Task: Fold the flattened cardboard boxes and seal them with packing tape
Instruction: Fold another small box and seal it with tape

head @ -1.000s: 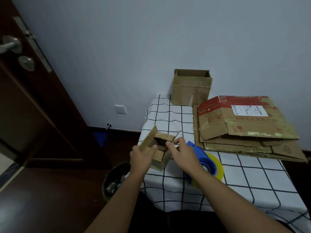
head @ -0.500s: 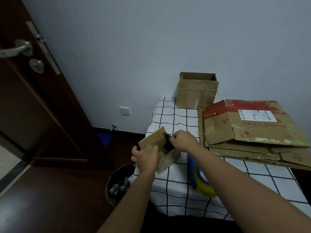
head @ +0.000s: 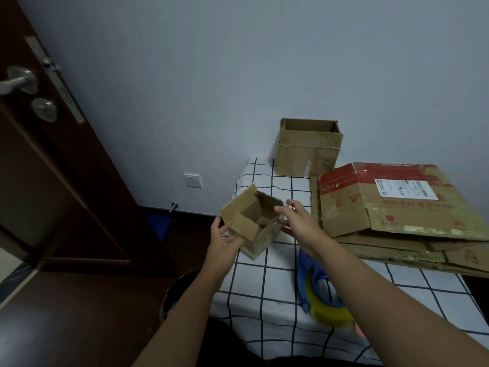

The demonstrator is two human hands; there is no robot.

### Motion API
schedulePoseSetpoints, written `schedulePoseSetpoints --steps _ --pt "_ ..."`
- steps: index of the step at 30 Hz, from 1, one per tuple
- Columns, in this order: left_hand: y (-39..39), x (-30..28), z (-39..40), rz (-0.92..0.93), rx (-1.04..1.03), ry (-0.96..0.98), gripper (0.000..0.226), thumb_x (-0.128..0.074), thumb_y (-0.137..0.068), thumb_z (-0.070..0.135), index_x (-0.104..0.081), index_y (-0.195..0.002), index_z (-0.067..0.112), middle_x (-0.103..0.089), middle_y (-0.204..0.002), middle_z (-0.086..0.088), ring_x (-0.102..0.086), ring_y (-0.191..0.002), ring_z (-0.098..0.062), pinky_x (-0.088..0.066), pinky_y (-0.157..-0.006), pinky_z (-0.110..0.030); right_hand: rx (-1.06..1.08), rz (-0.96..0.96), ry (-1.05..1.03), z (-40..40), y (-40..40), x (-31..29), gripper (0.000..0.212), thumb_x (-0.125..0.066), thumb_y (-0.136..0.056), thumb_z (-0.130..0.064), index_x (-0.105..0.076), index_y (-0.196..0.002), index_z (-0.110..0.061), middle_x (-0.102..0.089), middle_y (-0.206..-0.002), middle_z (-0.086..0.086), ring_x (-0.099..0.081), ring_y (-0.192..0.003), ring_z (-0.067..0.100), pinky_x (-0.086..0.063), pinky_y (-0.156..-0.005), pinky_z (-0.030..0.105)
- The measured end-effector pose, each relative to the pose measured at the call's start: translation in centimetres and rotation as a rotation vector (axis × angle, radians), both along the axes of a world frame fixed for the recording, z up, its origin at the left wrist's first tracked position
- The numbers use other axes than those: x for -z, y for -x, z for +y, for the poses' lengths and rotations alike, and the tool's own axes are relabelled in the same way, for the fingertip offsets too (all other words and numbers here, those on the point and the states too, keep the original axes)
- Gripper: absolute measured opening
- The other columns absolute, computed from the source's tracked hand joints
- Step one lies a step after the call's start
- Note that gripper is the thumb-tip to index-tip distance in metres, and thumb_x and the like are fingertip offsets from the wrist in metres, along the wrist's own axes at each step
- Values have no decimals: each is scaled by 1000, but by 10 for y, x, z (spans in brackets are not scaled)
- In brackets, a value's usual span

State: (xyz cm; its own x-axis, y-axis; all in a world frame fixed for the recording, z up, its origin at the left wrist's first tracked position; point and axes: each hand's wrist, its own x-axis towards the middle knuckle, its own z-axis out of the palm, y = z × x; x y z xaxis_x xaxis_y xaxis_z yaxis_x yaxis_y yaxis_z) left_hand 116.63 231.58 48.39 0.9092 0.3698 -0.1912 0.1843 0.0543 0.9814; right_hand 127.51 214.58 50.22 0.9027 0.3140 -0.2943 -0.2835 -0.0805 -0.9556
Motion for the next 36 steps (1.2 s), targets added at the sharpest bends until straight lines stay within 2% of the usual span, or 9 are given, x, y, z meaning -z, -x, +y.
schedulePoseSetpoints --steps 6,9,13,18,21,24,29,32,36 --pt "-33 7 -2 56 47 -90 43 -68 -88 17 -50 -124 33 -42 -132 4 -54 -103 1 -43 -87 -25 134 67 -74 24 -18 7 61 -65 -80 -41 -45 -132 -17 -59 -127 5 -56 -117 21 -41 -110 45" --pt "-56 4 1 35 21 -47 39 -65 -89 9 -54 -122 27 -60 -117 7 -58 -105 -4 -43 -76 -18 127 54 -59 36 -37 2 26 -61 -87 -39 -58 -107 -22 -60 -119 -3 -53 -113 17 -40 -110 43" --pt "-95 -1 11 17 -3 -59 34 -61 -90 6 -53 -117 25 -61 -106 11 -56 -95 -1 -41 -70 -17 -11 46 4 51 -71 0 46 -49 -92 -49 -54 -133 -29 -53 -134 -4 -48 -127 23 -38 -111 47" --pt "-156 -8 28 -12 39 -125 38 -58 -93 6 -47 -119 32 -54 -106 17 -49 -90 7 -39 -66 -10 -9 -18 22 68 -120 9 35 -51 -94 -43 -48 -124 -25 -55 -126 -1 -52 -115 16 -45 -102 42" --pt "-196 -5 39 -15 88 -145 43 -58 -93 6 -44 -121 35 -51 -102 26 -46 -86 14 -39 -62 -4 -37 -85 65 79 -153 15 43 -52 -90 -40 -47 -132 -28 -55 -129 -1 -51 -119 16 -42 -106 42" --pt "-230 7 47 -40 126 -171 49 -61 -92 8 -41 -124 40 -49 -106 31 -49 -90 16 -40 -75 -13 -82 -124 94 85 -182 23 49 -50 -94 -35 -42 -142 -29 -55 -131 -4 -50 -121 15 -40 -104 36" --pt "-270 37 53 -86 240 -232 60 -65 -90 7 -37 -123 50 -57 -109 38 -54 -106 18 -45 -85 -10 -54 -142 176 85 -210 46 61 -51 -98 -32 -26 -152 -23 -51 -134 -4 -48 -119 14 -35 -97 28" --pt "-279 59 53 -134 234 -309 78 -64 -88 0 -22 -131 49 -43 -120 38 -45 -106 26 -39 -91 -9 -97 -242 287 85 -209 58 63 -56 -96 -29 -24 -150 -22 -49 -134 -7 -49 -114 13 -38 -91 28" --pt "-274 80 50 -121 116 -521 53 -62 -86 3 -35 -129 18 -42 -126 7 -47 -117 -9 -37 -90 -19 -13 -685 634 84 -200 80 45 -57 -91 -23 -41 -132 -17 -49 -118 0 -52 -101 19 -46 -74 35"
